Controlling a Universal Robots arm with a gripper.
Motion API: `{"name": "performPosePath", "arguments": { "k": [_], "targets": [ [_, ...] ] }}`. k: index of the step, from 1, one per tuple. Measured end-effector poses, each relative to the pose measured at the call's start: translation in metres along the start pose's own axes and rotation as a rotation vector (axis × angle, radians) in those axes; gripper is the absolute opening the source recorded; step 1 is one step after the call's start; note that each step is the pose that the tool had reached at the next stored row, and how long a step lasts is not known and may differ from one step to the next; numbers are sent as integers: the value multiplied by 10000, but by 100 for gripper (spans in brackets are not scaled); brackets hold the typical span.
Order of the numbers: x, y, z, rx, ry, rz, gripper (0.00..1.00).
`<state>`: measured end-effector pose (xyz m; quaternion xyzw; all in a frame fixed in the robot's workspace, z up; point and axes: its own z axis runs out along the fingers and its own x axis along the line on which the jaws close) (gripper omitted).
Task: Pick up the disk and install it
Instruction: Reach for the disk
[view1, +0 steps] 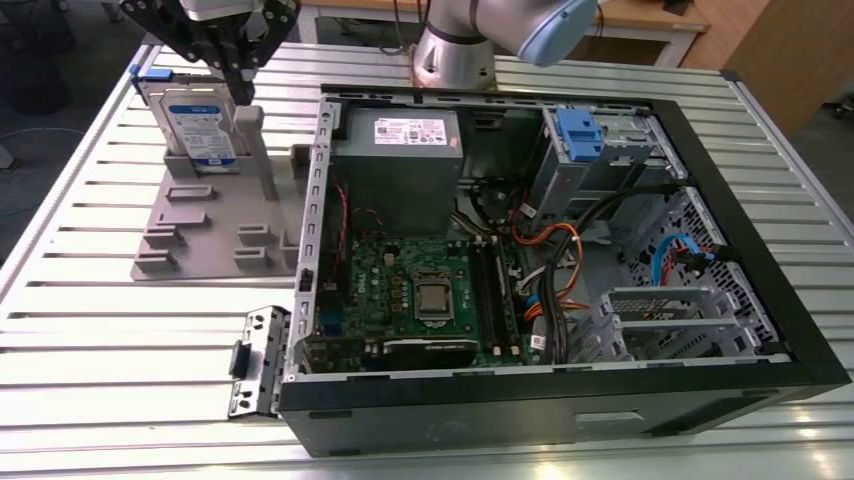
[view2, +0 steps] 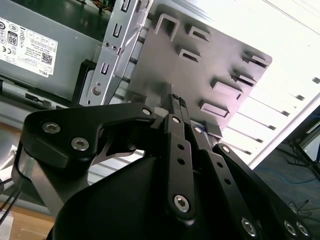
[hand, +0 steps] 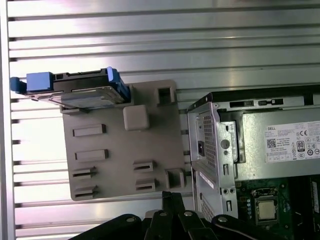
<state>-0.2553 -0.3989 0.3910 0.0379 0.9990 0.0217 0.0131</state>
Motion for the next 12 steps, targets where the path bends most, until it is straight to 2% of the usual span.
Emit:
{"name": "performPosePath", "arguments": {
  "k": [12],
  "targets": [
    [176,-7,7,1,0,0,10]
  ]
}}
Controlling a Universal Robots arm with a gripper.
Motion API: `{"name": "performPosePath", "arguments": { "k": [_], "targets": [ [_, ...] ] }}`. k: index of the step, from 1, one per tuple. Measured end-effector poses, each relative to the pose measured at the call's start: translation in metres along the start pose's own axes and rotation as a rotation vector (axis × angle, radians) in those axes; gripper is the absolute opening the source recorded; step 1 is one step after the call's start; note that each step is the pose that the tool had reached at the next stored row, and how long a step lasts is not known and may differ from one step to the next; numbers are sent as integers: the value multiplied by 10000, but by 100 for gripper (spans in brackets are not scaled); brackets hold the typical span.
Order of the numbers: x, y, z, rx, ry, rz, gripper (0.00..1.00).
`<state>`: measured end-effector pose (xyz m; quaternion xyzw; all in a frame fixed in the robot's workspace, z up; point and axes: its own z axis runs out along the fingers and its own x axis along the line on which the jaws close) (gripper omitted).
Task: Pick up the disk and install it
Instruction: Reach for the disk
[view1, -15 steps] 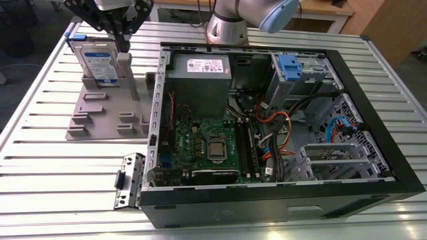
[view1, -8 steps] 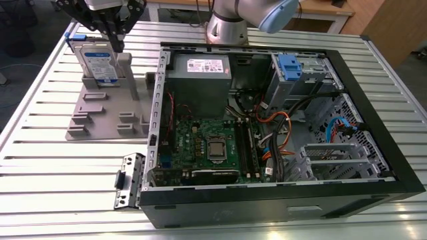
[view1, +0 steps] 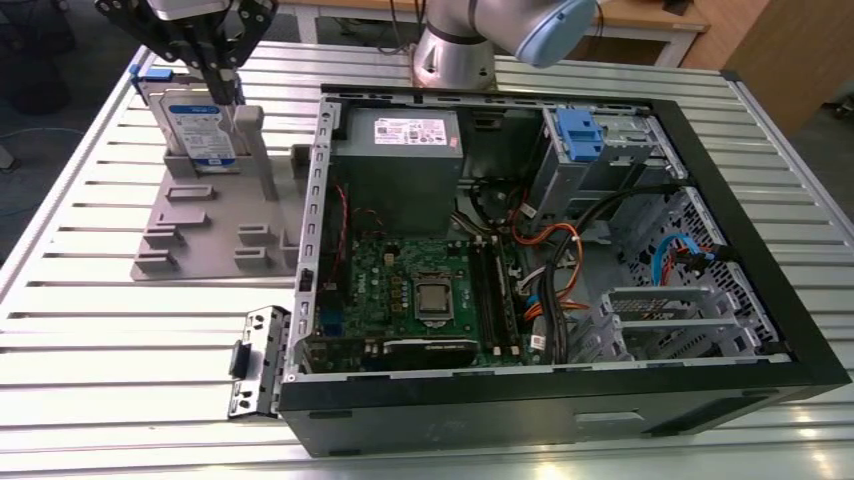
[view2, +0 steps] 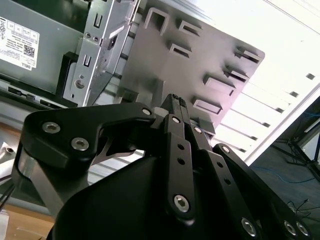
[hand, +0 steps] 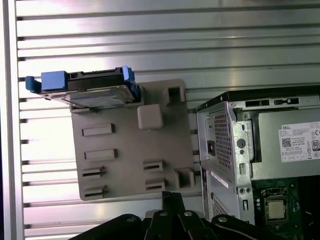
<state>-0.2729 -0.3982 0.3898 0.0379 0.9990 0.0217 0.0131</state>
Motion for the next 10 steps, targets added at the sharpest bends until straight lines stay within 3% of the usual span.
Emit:
{"name": "performPosePath", "arguments": {
  "k": [5,10],
  "targets": [
    [101,41,19,27,-1,0,10],
    [174,156,79,166,-12,-4,10]
  ]
}}
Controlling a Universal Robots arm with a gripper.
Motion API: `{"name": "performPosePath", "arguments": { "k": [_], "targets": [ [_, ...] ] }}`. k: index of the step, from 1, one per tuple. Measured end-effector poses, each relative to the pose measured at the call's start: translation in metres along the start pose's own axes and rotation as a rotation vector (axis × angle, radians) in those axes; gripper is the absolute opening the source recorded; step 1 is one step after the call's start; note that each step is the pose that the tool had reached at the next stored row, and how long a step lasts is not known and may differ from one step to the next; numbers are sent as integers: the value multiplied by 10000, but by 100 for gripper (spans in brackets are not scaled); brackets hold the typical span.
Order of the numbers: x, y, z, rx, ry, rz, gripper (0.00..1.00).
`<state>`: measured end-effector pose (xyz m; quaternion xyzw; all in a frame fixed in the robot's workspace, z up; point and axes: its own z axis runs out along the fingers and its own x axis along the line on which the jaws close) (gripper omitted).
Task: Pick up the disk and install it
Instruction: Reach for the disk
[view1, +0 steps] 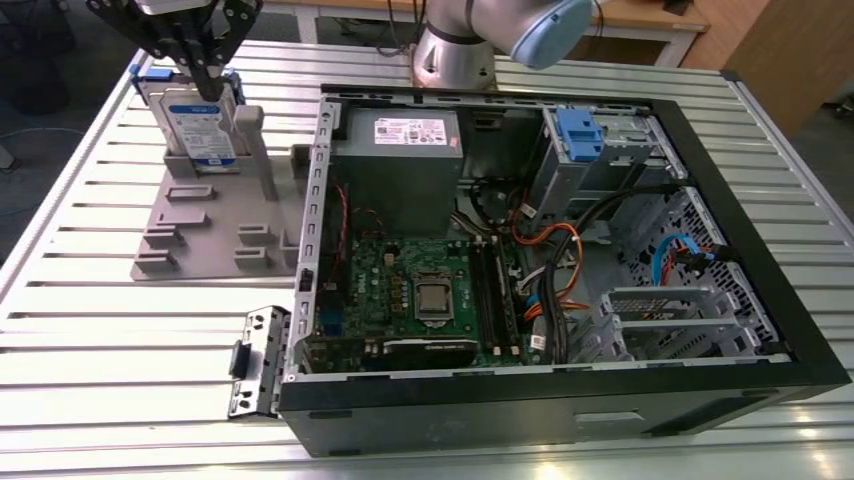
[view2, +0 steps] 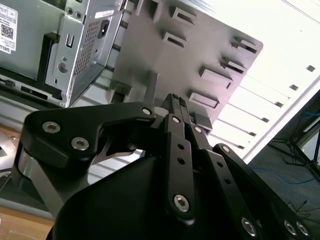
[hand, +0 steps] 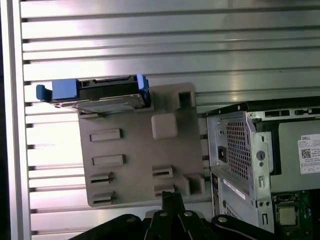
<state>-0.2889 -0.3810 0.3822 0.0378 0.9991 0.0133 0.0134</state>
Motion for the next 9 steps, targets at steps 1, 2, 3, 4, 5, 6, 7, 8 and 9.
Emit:
{"name": "performPosePath", "arguments": {
  "k": [1,2,3,4,5,6,7,8,9],
  "targets": [
    [16,12,10,8,-3,-1,10],
    [30,21,16,14,-2,-1,10],
    [46,29,22,19,-3,-2,10],
    [64,34,27,25,0,-2,10],
    [84,38,32,28,-1,-2,10],
    [104,41,37,31,-2,-2,10],
    [127,44,41,35,-2,-2,10],
    [148,47,44,39,-2,-1,10],
    [168,49,46,41,-3,-1,10]
  ]
}}
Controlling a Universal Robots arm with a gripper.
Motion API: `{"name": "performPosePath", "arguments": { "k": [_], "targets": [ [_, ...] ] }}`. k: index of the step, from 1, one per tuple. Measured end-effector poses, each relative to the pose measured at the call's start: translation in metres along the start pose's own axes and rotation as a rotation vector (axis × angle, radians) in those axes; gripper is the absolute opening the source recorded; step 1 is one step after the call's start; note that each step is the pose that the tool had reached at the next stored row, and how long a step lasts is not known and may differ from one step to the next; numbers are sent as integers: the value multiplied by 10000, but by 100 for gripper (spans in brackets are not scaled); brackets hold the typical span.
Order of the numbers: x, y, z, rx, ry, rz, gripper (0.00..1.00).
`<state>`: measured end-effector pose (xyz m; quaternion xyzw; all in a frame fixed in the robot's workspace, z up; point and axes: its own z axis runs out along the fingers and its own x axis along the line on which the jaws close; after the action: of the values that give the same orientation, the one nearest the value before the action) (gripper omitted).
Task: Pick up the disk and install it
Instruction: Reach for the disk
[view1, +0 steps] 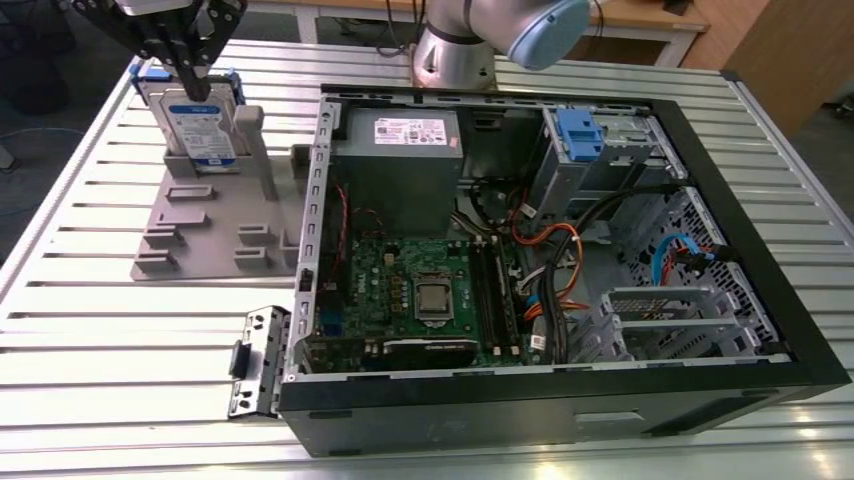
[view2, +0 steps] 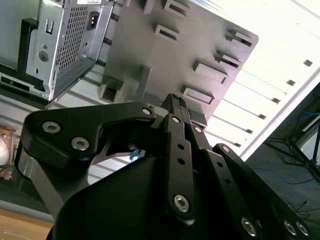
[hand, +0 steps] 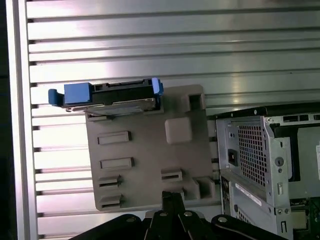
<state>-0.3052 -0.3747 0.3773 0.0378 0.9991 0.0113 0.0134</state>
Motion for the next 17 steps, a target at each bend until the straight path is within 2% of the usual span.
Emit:
{"name": "performPosePath", "arguments": {
  "k": [5,17],
  "targets": [
    [89,7,13,4,-2,-1,10],
    [243,16,46,4,-1,-1,10]
  ]
}}
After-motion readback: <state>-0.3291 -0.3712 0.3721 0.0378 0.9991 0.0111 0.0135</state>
